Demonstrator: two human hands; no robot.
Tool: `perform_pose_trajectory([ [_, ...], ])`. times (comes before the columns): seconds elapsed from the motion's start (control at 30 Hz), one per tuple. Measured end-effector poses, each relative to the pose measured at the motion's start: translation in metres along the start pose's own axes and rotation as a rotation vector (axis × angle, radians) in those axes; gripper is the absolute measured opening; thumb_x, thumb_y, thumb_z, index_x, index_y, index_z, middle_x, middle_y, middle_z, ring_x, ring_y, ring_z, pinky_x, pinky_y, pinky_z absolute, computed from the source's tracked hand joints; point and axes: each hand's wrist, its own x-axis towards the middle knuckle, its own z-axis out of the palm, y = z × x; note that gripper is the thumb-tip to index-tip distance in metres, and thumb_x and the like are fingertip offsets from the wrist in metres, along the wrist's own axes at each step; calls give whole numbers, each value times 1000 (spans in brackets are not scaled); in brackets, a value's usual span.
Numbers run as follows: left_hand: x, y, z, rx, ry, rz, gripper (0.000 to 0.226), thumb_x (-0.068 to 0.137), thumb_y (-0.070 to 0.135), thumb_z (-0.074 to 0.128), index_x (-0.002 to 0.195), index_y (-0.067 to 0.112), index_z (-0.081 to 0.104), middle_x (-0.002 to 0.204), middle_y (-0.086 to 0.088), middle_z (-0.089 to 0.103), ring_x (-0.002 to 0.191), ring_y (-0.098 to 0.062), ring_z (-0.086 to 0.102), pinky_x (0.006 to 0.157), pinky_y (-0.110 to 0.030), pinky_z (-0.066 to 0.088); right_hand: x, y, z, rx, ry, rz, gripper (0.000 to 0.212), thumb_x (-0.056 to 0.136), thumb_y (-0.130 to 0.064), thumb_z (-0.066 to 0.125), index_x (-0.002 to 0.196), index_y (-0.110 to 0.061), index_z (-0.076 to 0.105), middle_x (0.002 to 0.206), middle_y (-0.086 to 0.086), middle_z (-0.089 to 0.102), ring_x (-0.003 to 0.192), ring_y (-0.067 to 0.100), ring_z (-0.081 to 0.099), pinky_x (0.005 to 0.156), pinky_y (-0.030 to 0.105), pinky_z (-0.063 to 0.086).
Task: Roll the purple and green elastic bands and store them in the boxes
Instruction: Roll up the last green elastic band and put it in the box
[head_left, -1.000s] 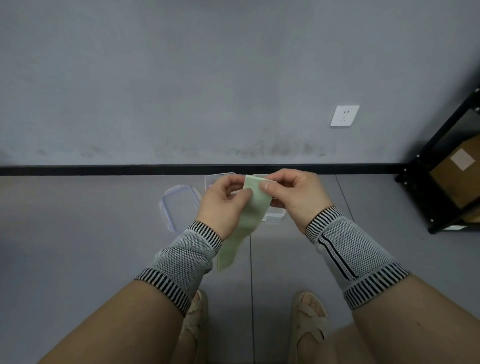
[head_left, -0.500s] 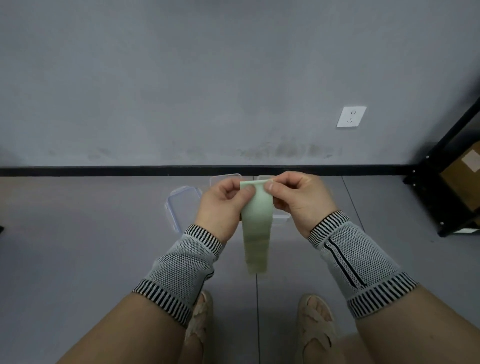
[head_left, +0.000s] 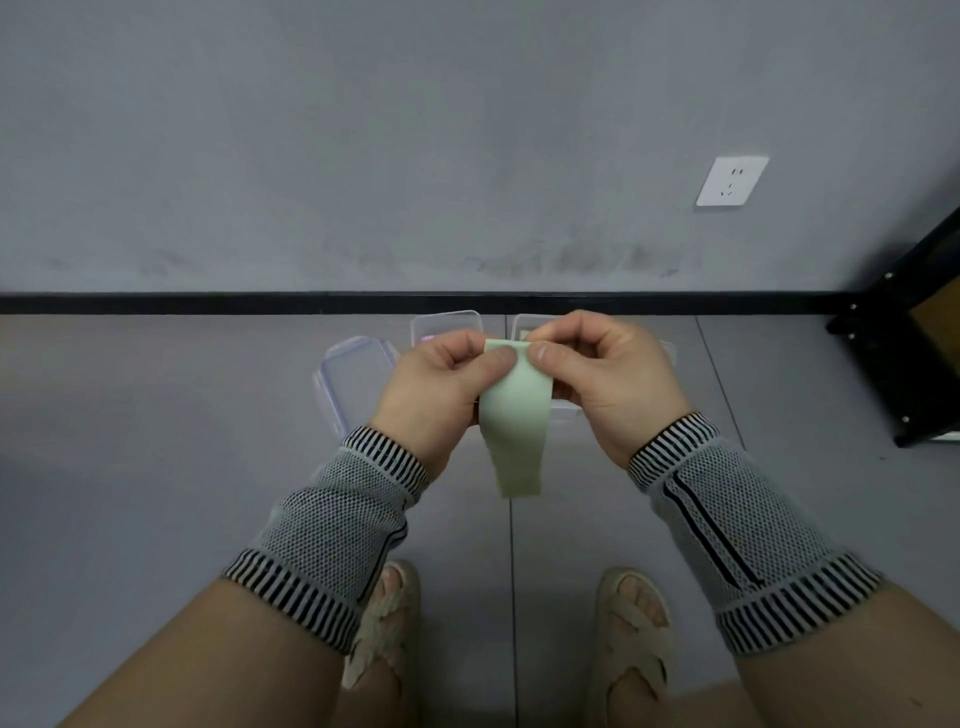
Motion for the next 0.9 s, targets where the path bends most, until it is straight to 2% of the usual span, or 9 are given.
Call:
perform_pose_trajectory([
  [0.23,6,-3,-2,38,-37,-26,9,89,8,57,87,4,65,81,-13,68,76,-24,63,71,-36,54,2,0,0,-68,1,-30,20,82,2,66,73,-17,68,80,21,63,73,28,60,77,53,53],
  [0.33,7,-4,-3,53,-32,-28,10,88,9,59,84,3,65,81,-17,65,75,-27,60,72,-38,50,1,0,0,-82,-5,-38,18,82,1,66,74,-15,67,78,17,64,72,26,60,75,48,55],
  [0.43,5,-4,-3,61,-38,-19,10,87,10,60,80,7,66,73,-11,66,65,-21,60,64,-32,49,-1,-1,1,-71,-5,-53,17,82,1,66,75,-14,67,73,11,64,68,22,61,71,40,55],
  [0.57,3,-3,-2,43,-59,-53,10,88,9,58,87,1,64,67,-8,63,56,-15,57,52,-22,47,-3,0,1,-84,-2,-84,17,81,2,67,75,-14,67,67,1,64,64,14,61,64,28,55],
  [0.67,4,-1,-2,15,-65,-103,10,88,7,56,86,1,63,64,-7,61,53,-15,55,48,-20,43,-4,2,1,-125,-14,-105,18,82,1,67,77,-16,68,69,-2,64,67,13,61,66,30,55],
  [0.77,5,0,-2,-25,-70,-142,7,82,10,63,83,3,64,75,-15,62,67,-25,55,61,-28,45,-5,1,1,-152,-24,-115,18,82,1,66,79,-16,68,70,-5,64,69,12,61,69,31,55],
  [0.83,5,1,-2,-53,-65,-171,26,72,16,64,91,-1,65,88,-23,60,80,-30,54,73,-38,43,-5,2,1,-171,-23,-126,19,83,0,66,78,-18,68,71,-4,64,69,12,60,70,33,55],
  [0.9,5,3,-2,-63,-67,-203,33,71,14,63,98,-6,63,92,-24,59,83,-31,54,76,-41,42,-4,2,0,-244,-30,-159,21,83,-2,66,77,-23,68,72,-3,63,69,16,58,68,36,53],
])
